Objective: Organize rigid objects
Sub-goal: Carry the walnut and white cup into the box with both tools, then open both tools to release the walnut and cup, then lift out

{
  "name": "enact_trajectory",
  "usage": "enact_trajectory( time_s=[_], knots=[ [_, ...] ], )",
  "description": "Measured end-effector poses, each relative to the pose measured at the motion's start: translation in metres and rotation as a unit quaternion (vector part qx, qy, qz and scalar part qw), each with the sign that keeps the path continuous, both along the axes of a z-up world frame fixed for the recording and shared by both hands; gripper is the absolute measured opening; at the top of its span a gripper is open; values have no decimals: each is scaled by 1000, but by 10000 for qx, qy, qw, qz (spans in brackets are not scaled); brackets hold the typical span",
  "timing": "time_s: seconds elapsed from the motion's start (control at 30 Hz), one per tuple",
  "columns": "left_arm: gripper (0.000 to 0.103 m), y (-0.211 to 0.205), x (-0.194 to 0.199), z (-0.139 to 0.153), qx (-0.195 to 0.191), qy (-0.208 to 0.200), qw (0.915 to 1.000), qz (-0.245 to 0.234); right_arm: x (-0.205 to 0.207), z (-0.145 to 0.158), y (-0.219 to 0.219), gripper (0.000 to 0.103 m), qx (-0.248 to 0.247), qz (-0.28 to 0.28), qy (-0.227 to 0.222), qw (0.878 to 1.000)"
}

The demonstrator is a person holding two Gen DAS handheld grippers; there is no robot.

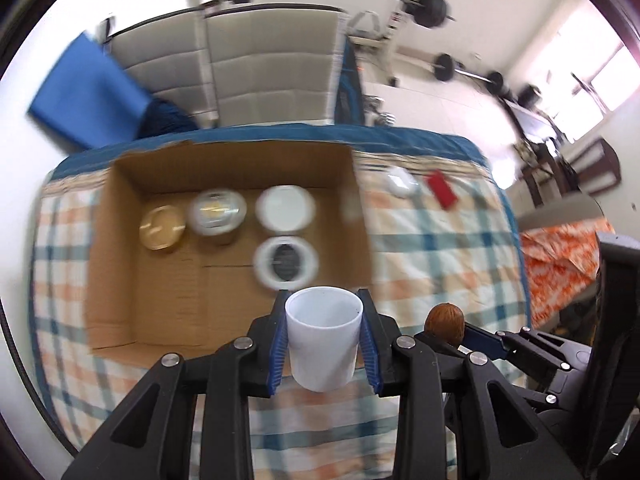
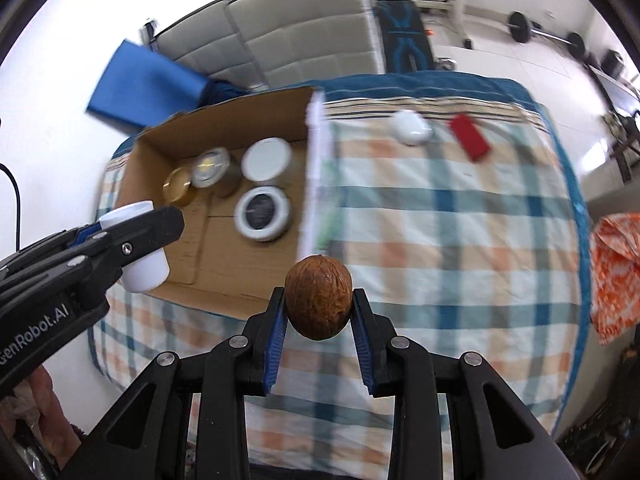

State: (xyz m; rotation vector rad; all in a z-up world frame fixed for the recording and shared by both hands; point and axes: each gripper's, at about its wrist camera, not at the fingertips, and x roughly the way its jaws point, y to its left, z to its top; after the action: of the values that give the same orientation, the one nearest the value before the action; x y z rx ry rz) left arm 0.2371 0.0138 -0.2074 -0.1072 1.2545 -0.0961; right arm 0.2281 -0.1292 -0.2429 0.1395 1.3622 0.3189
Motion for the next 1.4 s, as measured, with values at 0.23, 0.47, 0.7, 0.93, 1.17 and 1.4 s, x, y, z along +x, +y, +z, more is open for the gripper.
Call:
enact_trajectory(
  time_s=[0.23,0.47,0.7,0.93,1.17,1.4],
  knots=[
    [29,82,-1,-24,119,202,9987,452,11,-25,93,34,-83,294,151,9994],
    [29,116,11,-55,180,378,9974,590,21,-55,143,34,-258,432,301,9983],
    [29,135,31,-104,44,875,9944,596,41,-101,162,34,-411,387,604,9966],
    [29,141,48,-149,-83,1436,9883,516,52,-140,172,34,-383,369,987,9937],
    [29,148,55,-170,-130,1825,9819,483,61,-160,175,34,-374,380,1226,9910],
    [45,152,55,-173,-178,1959,9784,629,70,-169,177,39,-434,410,1371,9888]
  ],
)
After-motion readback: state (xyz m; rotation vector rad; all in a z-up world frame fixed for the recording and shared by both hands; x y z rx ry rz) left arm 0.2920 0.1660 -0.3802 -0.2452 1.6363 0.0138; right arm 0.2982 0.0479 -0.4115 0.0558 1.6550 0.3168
